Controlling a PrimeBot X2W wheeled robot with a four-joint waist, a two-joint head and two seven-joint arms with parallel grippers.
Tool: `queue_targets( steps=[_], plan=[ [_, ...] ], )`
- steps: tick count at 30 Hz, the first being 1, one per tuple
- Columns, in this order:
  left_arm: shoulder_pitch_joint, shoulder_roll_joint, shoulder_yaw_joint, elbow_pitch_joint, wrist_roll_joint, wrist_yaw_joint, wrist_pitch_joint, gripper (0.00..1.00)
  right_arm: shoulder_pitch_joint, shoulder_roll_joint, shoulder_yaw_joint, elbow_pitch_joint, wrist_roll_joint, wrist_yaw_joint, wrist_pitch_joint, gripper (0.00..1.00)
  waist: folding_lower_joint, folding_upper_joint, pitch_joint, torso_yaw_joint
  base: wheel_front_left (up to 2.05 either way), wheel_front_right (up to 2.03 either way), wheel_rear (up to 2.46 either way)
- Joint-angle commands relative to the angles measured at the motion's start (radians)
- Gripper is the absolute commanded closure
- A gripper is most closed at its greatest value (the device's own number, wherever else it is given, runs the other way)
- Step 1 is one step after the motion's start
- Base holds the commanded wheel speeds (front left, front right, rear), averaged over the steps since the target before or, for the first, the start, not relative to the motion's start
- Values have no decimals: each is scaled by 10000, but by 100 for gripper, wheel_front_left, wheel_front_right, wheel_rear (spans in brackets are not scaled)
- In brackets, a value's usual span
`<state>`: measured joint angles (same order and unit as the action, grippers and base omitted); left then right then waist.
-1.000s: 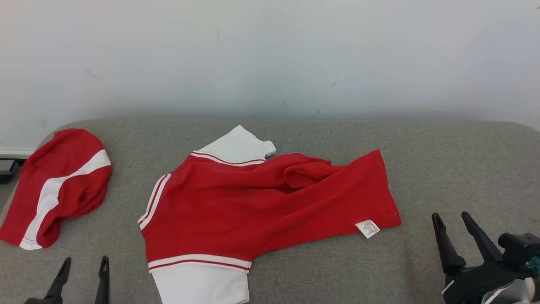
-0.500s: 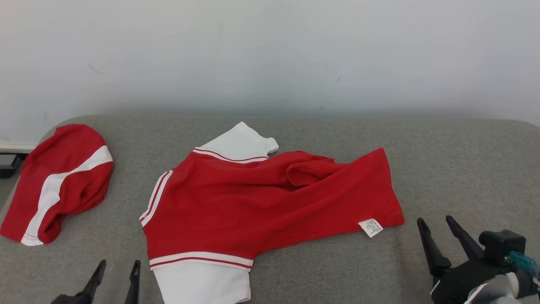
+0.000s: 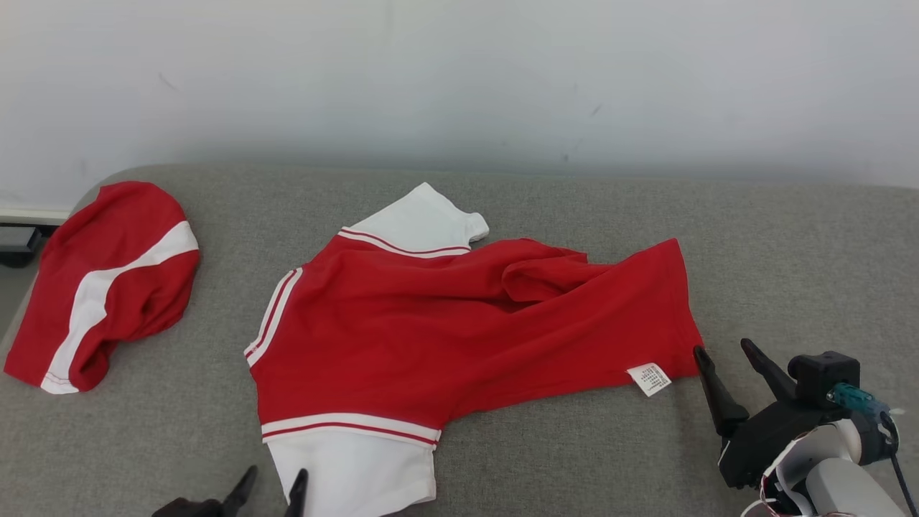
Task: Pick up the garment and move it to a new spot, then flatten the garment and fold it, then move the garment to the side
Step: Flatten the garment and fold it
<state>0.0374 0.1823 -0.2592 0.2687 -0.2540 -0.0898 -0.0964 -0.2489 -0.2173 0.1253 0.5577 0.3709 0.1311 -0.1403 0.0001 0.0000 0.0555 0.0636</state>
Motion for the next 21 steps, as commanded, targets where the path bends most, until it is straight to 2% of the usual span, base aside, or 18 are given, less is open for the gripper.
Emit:
queue_targets(
  steps=[1,7,13,21],
  plan=[
    [-163,-107,-54,69,-138,-83,-38,0,-140,-84,24,107,119,-7,-100,0,-1,0,86,72,0,0,0],
    [-240,-188,-419,636,-619,-239,257,0,-569,-186,403,778,303,-7,-317,0,-1,0,243,164,0,0,0],
    [-105,-213,-729,607,-1096,-313,903,0,-816,-265,710,1382,462,-7,-389,0,-1,0,339,259,0,0,0],
    [-125,-271,-1037,855,-1656,-371,1646,0,-1201,-108,1184,2245,718,-7,-537,0,-1,0,403,358,0,0,0]
  ],
)
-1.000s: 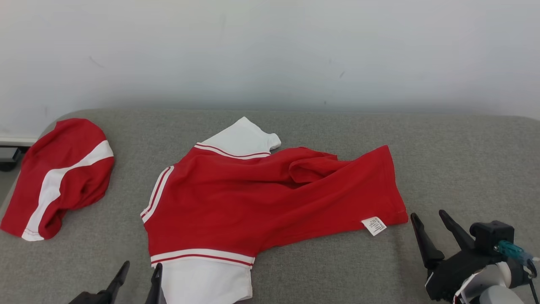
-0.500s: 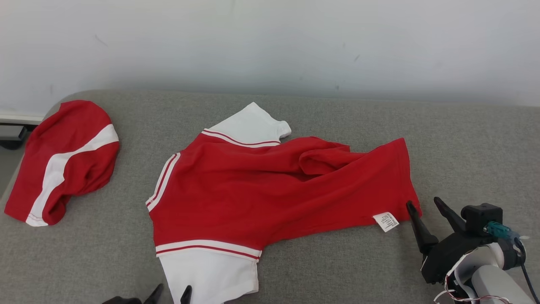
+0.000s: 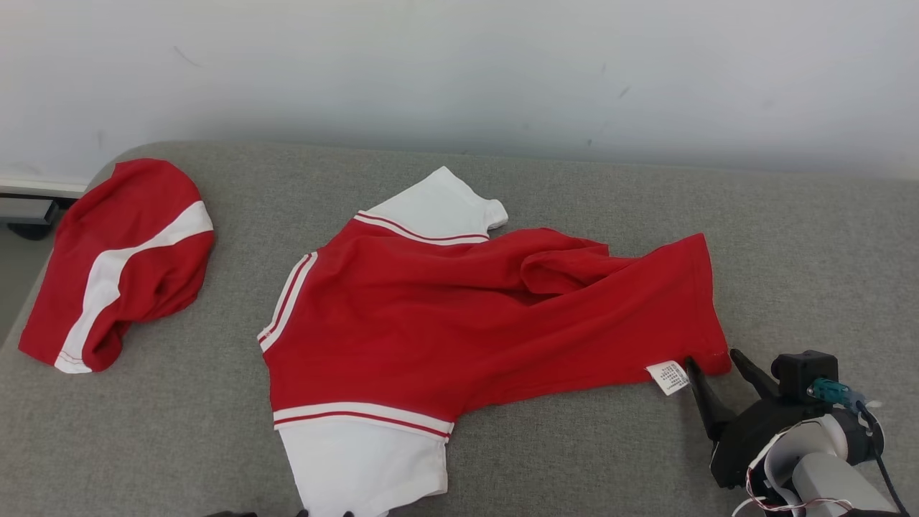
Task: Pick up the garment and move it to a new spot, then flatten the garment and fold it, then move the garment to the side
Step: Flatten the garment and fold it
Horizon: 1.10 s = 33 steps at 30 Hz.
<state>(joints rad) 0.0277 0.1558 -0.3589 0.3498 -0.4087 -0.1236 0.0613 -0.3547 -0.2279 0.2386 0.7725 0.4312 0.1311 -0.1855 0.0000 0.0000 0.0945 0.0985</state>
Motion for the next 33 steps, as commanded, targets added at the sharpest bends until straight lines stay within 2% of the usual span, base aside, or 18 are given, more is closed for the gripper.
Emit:
queue_targets(
  steps=[1,12,13,14,15,16,17,18,25,28,29,30,31,32,33],
  plan=[
    [-27,-6,-40,44,-108,-34,70,0,-144,-2,51,97,116,-7,-84,0,0,0,13,9,0,0,0],
    [-213,-182,-628,918,-987,-83,297,0,-538,-48,573,1105,422,-7,-335,0,0,0,-104,-38,0,0,0],
    [-263,-96,-723,1036,-824,-85,309,0,-572,-30,617,1186,438,-7,-351,0,0,0,-116,-46,0,0,0],
    [-305,-116,-747,1131,-857,-84,225,0,-596,-3,668,1281,443,-7,-361,5,0,0,-135,-46,0,0,0],
    [-352,-162,-779,1214,-952,-61,164,0,-628,9,729,1339,422,-7,-395,49,0,0,-153,-45,0,0,0],
    [-420,-148,-835,1255,-936,-64,87,53,-670,37,773,1368,437,-7,-439,87,0,0,-169,-44,0,0,0],
    [-471,-142,-868,1295,-928,-65,0,72,-690,56,820,1406,474,-7,-471,100,0,0,-184,-43,0,0,0],
    [-500,-119,-912,1337,-926,-69,-68,100,-700,66,865,1414,506,-7,-522,100,0,0,-195,-43,0,0,0],
    [-801,380,-637,909,-667,90,-998,100,-728,-81,849,1211,848,-7,-745,100,0,0,-285,5,0,0,0],
    [-718,478,-615,632,-664,166,-981,100,-566,-152,961,1226,971,-7,-759,98,0,0,-312,14,0,0,0],
    [-679,522,-625,570,-652,166,-935,100,-556,-238,1020,1285,947,-7,-741,83,0,0,-313,3,0,0,0],
    [-617,543,-634,516,-690,168,-906,100,-598,-338,1004,1323,923,-7,-746,61,0,0,-314,-13,0,0,0],
    [-560,571,-648,461,-708,182,-872,100,-646,-376,953,1342,934,-7,-760,52,0,0,-311,-30,0,0,0],
    [-520,583,-658,405,-715,210,-848,100,-671,-376,950,1372,915,-7,-765,7,0,0,-303,-47,0,0,0],
    [-487,566,-661,342,-750,219,-851,100,-684,-364,984,1412,881,-7,-765,0,0,0,-296,-59,0,0,0]
  ],
)
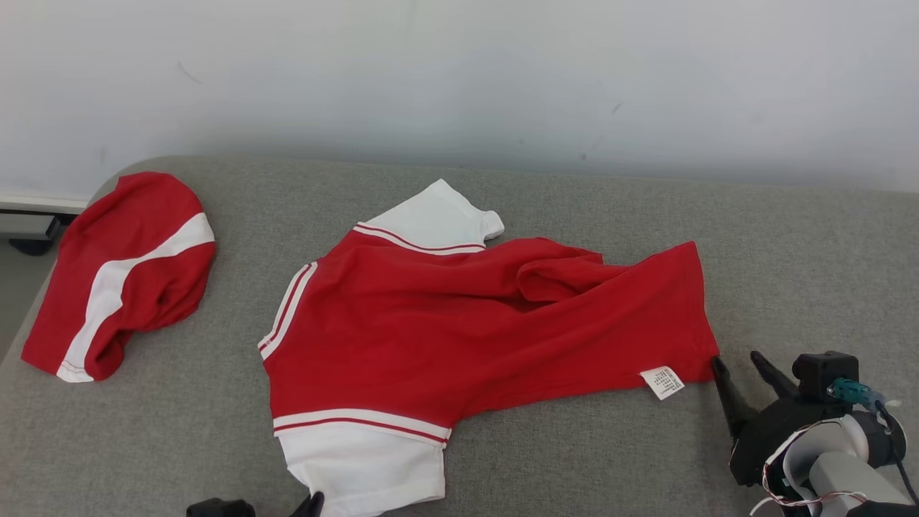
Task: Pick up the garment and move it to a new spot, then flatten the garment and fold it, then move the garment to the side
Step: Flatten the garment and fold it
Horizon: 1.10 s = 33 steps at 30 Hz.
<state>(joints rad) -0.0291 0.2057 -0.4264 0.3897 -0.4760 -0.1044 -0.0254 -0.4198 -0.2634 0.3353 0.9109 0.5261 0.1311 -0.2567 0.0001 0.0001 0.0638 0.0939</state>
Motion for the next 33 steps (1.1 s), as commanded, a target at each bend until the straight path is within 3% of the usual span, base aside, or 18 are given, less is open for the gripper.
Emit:
queue_targets(
  steps=[1,3,4,5,21,33],
  plan=[
    [101,60,4,-99,-103,47,31,100,-73,0,41,46,-77,-7,-58,0,-1,-1,23,-24,0,0,0],
    [127,64,-22,-138,-124,82,100,100,-141,6,102,95,-88,-7,-64,0,-1,-1,51,-37,0,0,0],
    [121,71,-20,-148,-109,156,144,56,-167,19,137,119,-80,-7,-67,0,-1,-1,62,-36,0,0,0],
    [125,66,-14,-127,-110,217,223,0,-197,43,174,143,-56,-7,-70,0,-1,-1,68,-32,0,0,0],
    [301,126,-183,-467,-216,558,830,0,-460,148,566,589,218,-7,-87,0,-1,-1,25,159,0,0,0],
    [143,-79,-357,406,-384,461,890,0,-675,277,911,1224,383,-7,-95,0,-1,-1,49,211,0,0,0]
  ],
)
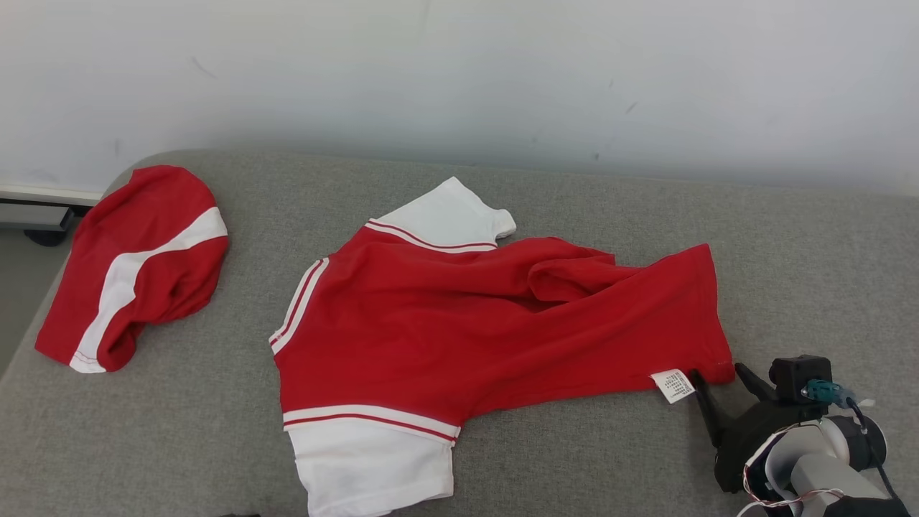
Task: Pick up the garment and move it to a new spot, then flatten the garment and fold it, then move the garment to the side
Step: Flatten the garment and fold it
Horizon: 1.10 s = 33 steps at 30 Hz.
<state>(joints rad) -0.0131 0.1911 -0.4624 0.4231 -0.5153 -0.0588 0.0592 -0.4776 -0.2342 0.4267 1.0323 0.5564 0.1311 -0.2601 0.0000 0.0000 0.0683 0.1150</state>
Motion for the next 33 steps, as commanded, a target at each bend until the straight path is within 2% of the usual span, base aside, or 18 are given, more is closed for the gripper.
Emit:
queue_targets(
  steps=[1,2,3,4,5,9,14,24,30,32,33],
  plan=[
    [-36,-3,-20,230,-33,-2,30,0,-111,7,23,84,94,-7,-61,24,0,0,15,3,0,0,0],
    [-87,-76,-55,359,-96,-91,-41,0,-139,23,48,138,104,-7,-64,47,0,0,27,7,0,0,0],
    [-179,-103,-97,445,-49,-131,-186,0,-185,27,72,189,108,-7,-63,56,0,0,40,6,0,0,0],
    [-280,-155,-140,535,-14,-207,-323,62,-216,20,96,235,90,-8,-62,88,0,0,52,17,0,0,0],
    [-353,-215,-166,652,-56,-251,-446,100,-248,3,97,240,64,-8,-62,100,0,0,64,32,0,0,0],
    [-618,-356,-330,1178,5,-395,-893,100,-249,2,53,133,-69,-8,-59,100,0,0,74,54,0,0,0],
    [-902,-271,-370,1398,55,-469,-1385,100,-74,-75,-195,-349,-159,-8,-59,100,0,0,26,45,0,0,0],
    [-1247,225,-325,165,414,-322,-1871,100,123,-189,-679,-1822,114,-8,-59,100,0,0,-18,1,0,0,0],
    [-1870,846,-394,-1488,579,-459,-1591,100,-116,-348,-364,-2950,793,-8,-60,100,0,0,0,-15,0,0,0],
    [-2636,1489,-315,-2203,924,-522,-1369,100,-552,-572,-48,-3460,1344,-8,103,100,0,0,111,-131,0,0,0],
    [-2936,1616,-255,-2447,941,-550,-1299,100,-746,-694,93,-3594,1431,-8,166,100,0,0,157,-182,0,0,0]
  ],
)
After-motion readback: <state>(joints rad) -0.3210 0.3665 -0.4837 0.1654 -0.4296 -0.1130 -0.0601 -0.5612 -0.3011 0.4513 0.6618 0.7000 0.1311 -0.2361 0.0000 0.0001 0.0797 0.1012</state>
